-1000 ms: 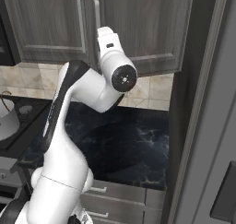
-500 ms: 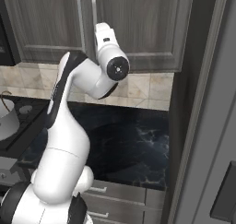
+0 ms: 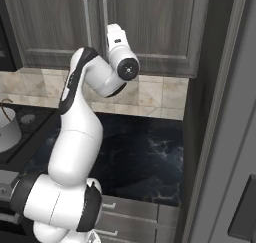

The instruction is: Open the cabinet and move the ladle to the pot. Then close the cabinet.

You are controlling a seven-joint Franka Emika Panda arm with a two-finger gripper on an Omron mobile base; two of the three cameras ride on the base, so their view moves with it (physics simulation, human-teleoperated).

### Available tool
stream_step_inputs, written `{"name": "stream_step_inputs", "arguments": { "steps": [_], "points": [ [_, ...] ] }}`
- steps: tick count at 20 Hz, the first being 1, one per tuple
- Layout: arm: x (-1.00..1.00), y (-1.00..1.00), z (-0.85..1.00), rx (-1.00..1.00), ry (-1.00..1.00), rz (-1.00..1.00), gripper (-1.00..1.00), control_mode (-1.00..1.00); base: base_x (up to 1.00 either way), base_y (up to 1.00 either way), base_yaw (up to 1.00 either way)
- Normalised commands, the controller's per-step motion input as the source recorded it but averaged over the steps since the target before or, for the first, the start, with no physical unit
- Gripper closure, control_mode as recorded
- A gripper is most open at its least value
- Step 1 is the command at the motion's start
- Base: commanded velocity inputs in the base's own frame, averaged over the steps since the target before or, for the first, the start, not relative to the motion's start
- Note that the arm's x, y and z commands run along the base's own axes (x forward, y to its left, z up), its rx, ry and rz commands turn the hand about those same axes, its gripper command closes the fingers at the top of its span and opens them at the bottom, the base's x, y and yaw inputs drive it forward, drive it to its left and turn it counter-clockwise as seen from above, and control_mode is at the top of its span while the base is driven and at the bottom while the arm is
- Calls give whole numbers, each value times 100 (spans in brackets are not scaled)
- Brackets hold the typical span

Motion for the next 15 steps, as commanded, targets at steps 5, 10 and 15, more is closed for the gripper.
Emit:
{"name": "stream_step_inputs", "arguments": {
  "steps": [5, 10, 15],
  "points": [
    [79, 9, -27, 0, 0, 0, -100, -100, 0, 0, 0],
    [72, 0, -25, 0, 0, 0, -100, -100, 0, 0, 0],
    [44, 0, -14, 0, 0, 0, -100, -100, 0, 0, 0]
  ]
}}
